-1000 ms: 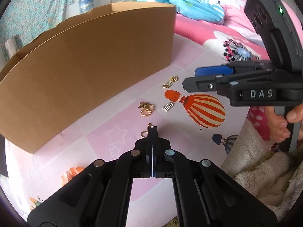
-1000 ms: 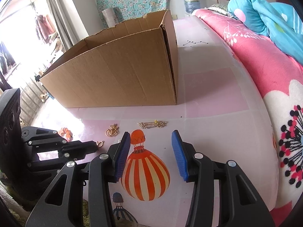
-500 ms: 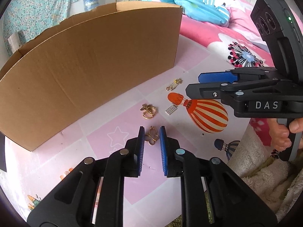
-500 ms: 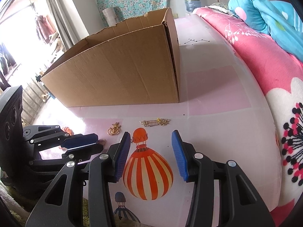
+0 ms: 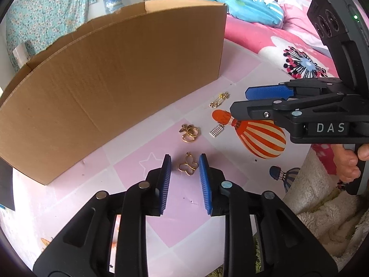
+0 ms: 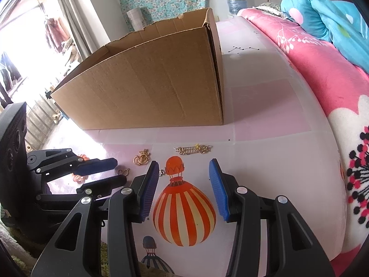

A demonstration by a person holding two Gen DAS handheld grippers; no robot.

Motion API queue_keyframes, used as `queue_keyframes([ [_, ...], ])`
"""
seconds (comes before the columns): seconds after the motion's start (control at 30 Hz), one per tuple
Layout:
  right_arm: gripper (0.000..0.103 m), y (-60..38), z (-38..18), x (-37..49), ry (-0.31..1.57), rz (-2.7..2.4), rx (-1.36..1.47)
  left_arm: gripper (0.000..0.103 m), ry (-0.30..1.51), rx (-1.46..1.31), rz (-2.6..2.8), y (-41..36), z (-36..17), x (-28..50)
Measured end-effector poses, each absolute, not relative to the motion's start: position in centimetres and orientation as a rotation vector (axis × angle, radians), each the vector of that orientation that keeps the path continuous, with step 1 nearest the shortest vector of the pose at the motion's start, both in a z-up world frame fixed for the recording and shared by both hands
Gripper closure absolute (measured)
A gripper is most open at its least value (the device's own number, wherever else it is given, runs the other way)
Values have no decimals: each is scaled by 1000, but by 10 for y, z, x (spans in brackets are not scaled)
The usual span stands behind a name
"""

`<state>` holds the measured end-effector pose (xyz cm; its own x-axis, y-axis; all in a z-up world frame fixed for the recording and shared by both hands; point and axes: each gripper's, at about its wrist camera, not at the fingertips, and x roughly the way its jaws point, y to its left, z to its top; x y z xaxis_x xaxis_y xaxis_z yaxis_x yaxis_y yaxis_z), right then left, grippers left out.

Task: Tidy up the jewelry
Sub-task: 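Lower the left tool onto the gold butterfly charm and close it, then close the right tool on a gold ring charm while the left holds the butterfly charm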

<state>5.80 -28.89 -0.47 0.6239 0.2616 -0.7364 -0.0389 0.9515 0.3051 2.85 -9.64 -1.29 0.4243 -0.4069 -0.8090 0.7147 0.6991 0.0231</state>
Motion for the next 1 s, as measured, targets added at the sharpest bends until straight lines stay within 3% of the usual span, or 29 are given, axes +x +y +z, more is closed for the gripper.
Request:
queue_keyframes([
  [0.33, 58, -289, -4, 58, 881, 173, 268, 80, 887, 403, -731, -98, -13, 28],
  [0.4, 58, -288, -3, 58, 880, 173, 263, 88, 878, 409, -736, -98, -14, 27],
  [0.8, 59, -269, 10, 64, 860, 248, 182, 88, 869, 390, -700, -90, -14, 30],
  [1.0, 69, -243, 8, 75, 884, 318, 64, 88, 862, 368, -697, -85, -16, 31],
])
